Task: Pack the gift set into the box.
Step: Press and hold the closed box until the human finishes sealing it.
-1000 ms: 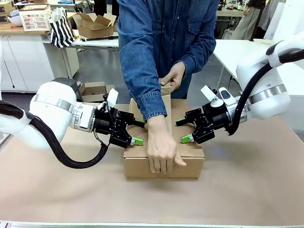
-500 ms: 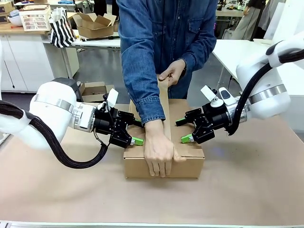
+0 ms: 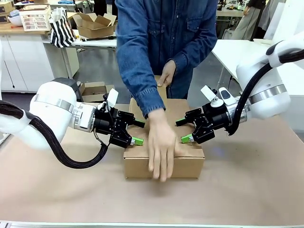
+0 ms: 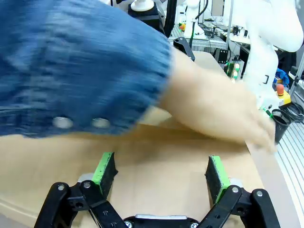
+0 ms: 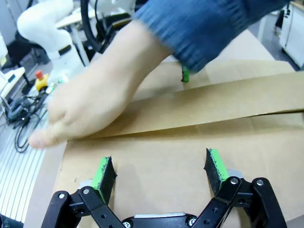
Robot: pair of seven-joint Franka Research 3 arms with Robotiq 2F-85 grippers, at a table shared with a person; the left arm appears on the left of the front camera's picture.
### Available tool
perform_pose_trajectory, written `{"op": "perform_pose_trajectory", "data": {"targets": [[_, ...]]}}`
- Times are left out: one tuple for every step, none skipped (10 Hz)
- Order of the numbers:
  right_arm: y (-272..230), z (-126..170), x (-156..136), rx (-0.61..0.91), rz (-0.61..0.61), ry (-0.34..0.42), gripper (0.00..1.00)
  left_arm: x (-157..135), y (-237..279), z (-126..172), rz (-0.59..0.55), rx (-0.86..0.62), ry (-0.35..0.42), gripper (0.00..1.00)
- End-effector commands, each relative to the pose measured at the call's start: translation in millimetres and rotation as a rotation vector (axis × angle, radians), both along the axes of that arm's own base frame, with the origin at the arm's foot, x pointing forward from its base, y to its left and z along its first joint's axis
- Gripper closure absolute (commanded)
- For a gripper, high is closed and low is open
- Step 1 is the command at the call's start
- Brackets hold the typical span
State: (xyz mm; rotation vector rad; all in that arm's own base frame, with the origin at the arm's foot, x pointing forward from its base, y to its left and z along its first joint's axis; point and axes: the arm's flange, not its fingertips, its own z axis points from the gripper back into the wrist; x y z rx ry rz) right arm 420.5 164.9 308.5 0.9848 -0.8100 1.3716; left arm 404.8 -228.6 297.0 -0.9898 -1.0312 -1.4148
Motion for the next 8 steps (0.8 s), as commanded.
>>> {"op": "perform_pose_trajectory", "data": {"targets": [[-1.1, 0.3, -0.8, -0.005, -0.011, 0.023, 0.00, -1.0, 0.7, 0.2, -0.008, 0.003, -0.002, 0.00], [-1.1, 0.3, -0.8, -0.005, -0.011, 0.023, 0.00, -1.0, 0.7, 0.2, -0.008, 0.003, -0.002, 0.00], [-1.1, 0.3, -0.8, -0.005, -0.011, 0.023, 0.00, -1.0, 0.7, 0.2, -0.008, 0.003, -0.002, 0.00], [-1.1, 0.3, -0.8, -0.005, -0.011, 0.023, 0.00, -1.0, 0.7, 0.2, -0.008, 0.003, -0.002, 0.00], [-1.1, 0.3, -0.8, -0.005, -0.011, 0.023, 0.00, -1.0, 0.7, 0.2, -0.008, 0.003, -0.002, 0.00], [-1.1, 0.3, -0.8, -0.005, -0.011, 0.023, 0.00, -1.0, 0.7, 0.2, -0.008, 0.003, -0.002, 0.00], [-1.1, 0.3, -0.8, -0.005, -0.011, 0.023, 0.00, -1.0, 0.7, 0.2, -0.008, 0.003, -0.002, 0.00], [-1.1, 0.3, -0.8, -0.005, -0.011, 0.023, 0.00, -1.0, 0.7, 0.2, -0.008, 0.003, -0.002, 0.00]]}}
